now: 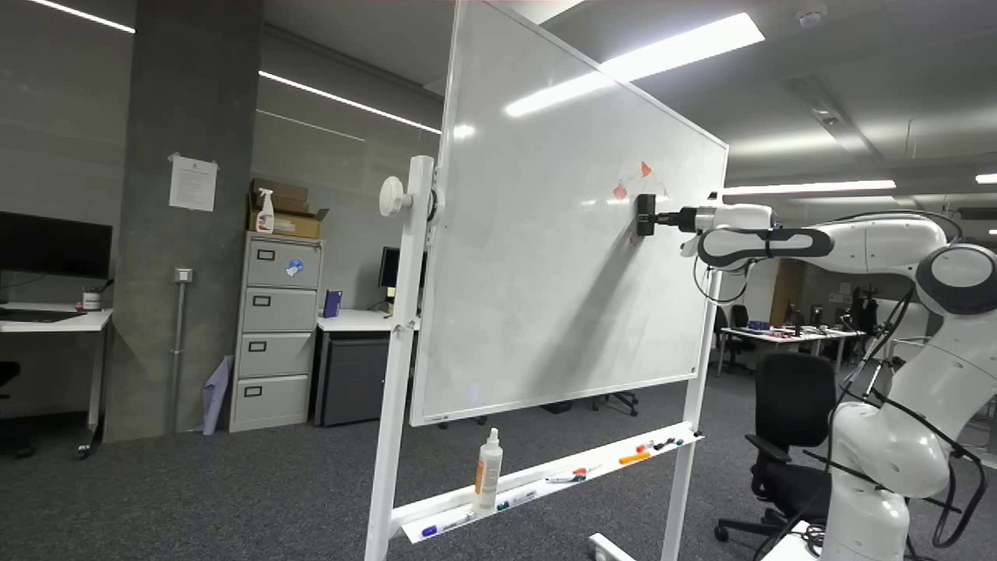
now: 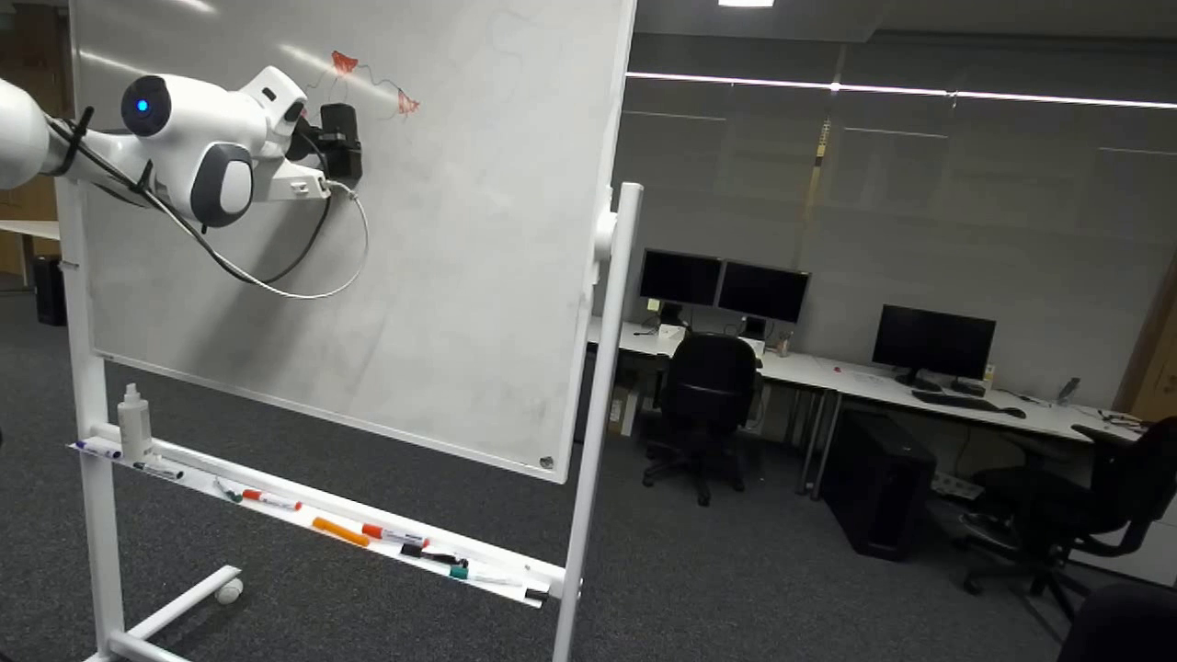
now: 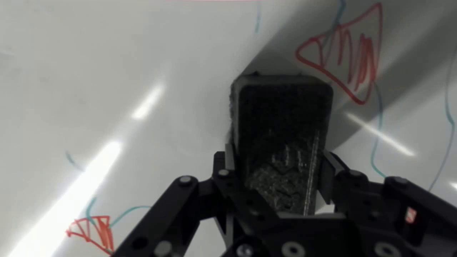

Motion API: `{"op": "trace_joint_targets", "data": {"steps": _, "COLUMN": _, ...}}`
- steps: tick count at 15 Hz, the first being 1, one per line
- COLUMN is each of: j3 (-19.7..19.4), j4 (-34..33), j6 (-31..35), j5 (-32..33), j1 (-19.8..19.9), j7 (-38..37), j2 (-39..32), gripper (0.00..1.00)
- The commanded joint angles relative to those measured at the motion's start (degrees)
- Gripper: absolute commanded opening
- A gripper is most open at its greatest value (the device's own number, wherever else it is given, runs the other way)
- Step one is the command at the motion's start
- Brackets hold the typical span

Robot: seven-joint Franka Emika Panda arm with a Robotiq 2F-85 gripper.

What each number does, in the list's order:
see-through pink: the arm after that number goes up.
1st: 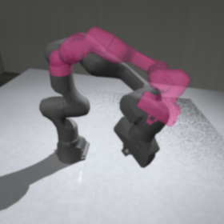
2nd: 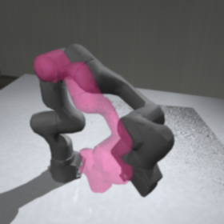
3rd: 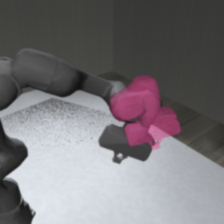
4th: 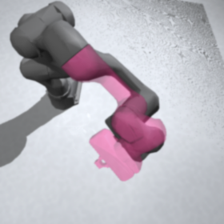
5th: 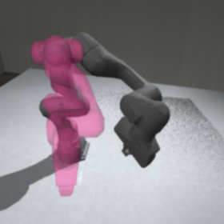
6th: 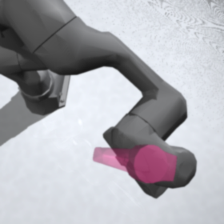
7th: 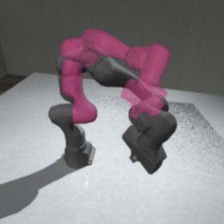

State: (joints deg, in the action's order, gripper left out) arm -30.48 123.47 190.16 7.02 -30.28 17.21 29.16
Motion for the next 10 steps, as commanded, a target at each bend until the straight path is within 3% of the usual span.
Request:
{"op": "trace_joint_targets", "data": {"steps": 1, "j3": 3.1, "j4": -3.0, "j6": -0.7, "j5": -0.6, "j1": -0.2, "j7": -0.9, "j2": -2.9, "gripper": 0.31}}
{"op": "trace_joint_targets", "data": {"steps": 10, "j3": 6.6, "j4": -7.2, "j6": -1.4, "j5": -0.5, "j1": 1.4, "j7": -0.4, "j2": -5.3, "gripper": 0.31}}
